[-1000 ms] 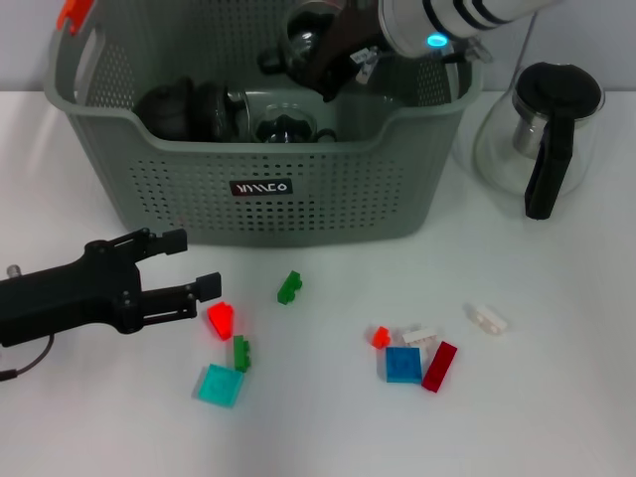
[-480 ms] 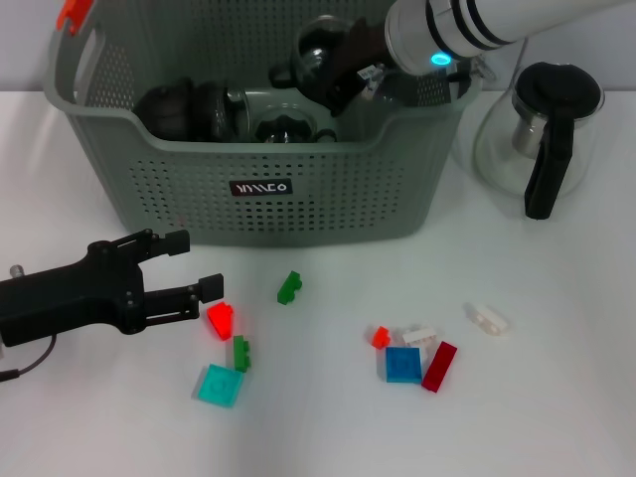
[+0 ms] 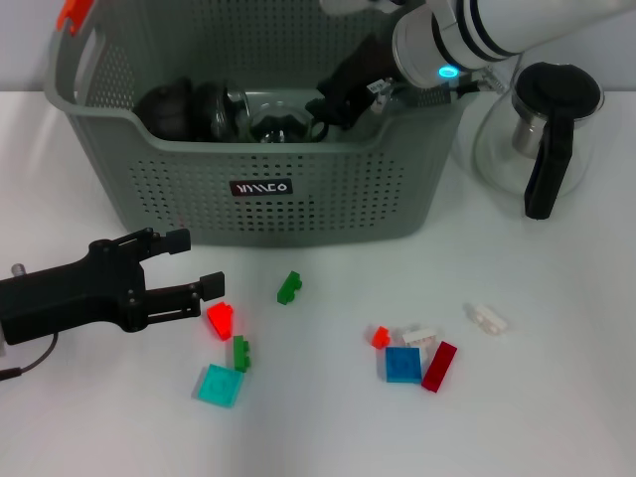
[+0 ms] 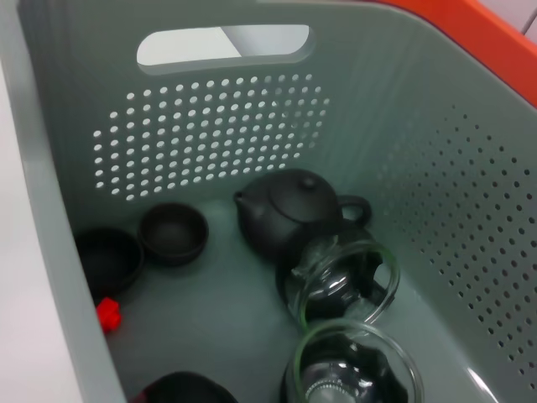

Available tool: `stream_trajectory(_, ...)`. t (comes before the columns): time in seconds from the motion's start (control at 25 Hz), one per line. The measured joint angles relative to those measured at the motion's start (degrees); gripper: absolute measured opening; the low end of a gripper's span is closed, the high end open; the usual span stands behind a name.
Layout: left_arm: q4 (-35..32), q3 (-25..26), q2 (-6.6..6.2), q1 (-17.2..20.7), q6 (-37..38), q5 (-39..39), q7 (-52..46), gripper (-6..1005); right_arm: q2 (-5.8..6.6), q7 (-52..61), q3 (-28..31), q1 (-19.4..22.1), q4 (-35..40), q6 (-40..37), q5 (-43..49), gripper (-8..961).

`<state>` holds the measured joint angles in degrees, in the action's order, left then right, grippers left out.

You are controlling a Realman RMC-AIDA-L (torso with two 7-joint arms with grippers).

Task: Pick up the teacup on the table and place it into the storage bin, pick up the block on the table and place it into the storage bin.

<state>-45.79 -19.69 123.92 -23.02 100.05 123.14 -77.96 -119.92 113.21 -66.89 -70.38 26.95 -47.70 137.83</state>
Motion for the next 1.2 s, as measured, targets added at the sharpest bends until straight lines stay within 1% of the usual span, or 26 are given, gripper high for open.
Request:
stream_trajectory(0.12,0.0,0.0,-0.03,0.0,0.0,0.0,-0.1,882,0.02,0.0,0.1,0.2,0.9,-0.8,0.0,234)
stream_trajectory(0.2,0.0,0.1,-0.16,0.0,0.1,0.0,-0.2,882,0.04,0.5,0.4,0.9,3.1,-1.6,0.0,267)
stream_trajectory(0.24,0.0,0.2,-0.21,0.0,0.2,0.0,-0.2,882,0.01,1.0,0.5,1.6,5.0,-2.4,-0.1,284)
stream_trajectory(0.36,0.0,0.4,-0.35,0.0,0.6,-0.4,-0.4,882,-0.13,2.5,0.6,4.8,13.9,-5.5,-1.5,395)
stream_trajectory(0.44,0.0,0.5,-0.39,0.0,0.9,-0.4,-0.4,882,-0.18,2.7,0.7,7.9,21.7,-8.8,-5.2,468)
stream_trajectory(0.52,0.0,0.6,-0.4,0.1,1.1,-0.4,-0.4,882,-0.06,2.0,0.7,11.8,29.2,-12.8,-11.0,554)
stream_trajectory(0.56,0.0,0.6,-0.41,0.1,1.1,-0.4,-0.5,882,0.05,1.1,0.8,14.4,33.4,-15.4,-15.1,603)
stream_trajectory(0.68,0.0,0.6,-0.42,0.1,1.2,-0.5,-0.5,882,0.59,-2.6,1.0,22.1,42.7,-23.9,-26.4,750)
stream_trajectory(0.72,0.0,0.6,-0.44,0.1,1.3,-0.5,-0.5,882,0.73,-3.4,1.1,24.0,44.8,-26.5,-28.9,753)
stream_trajectory(0.8,0.0,0.6,-0.49,0.0,1.3,-0.5,-0.5,882,1.17,-5.4,1.8,29.0,49.4,-34.6,-34.6,760)
stream_trajectory(0.92,0.0,0.6,-0.51,0.0,1.3,-0.5,-0.5,882,1.56,-7.1,3.2,32.8,51.3,-45.5,-36.6,765)
stream_trajectory(1.04,0.0,0.6,-0.52,-0.1,1.4,-0.5,-0.4,882,2.03,-8.3,4.7,35.7,51.5,-57.0,-34.2,761)
stream_trajectory(1.12,0.0,0.6,-0.52,-0.1,1.4,-0.5,-0.4,882,2.12,-7.5,5.5,36.9,51.5,-61.6,-31.2,758)
stream_trajectory(1.2,0.0,0.6,-0.53,-0.1,1.4,-0.5,-0.4,882,2.12,-4.8,6.5,37.8,51.6,-64.0,-26.0,754)
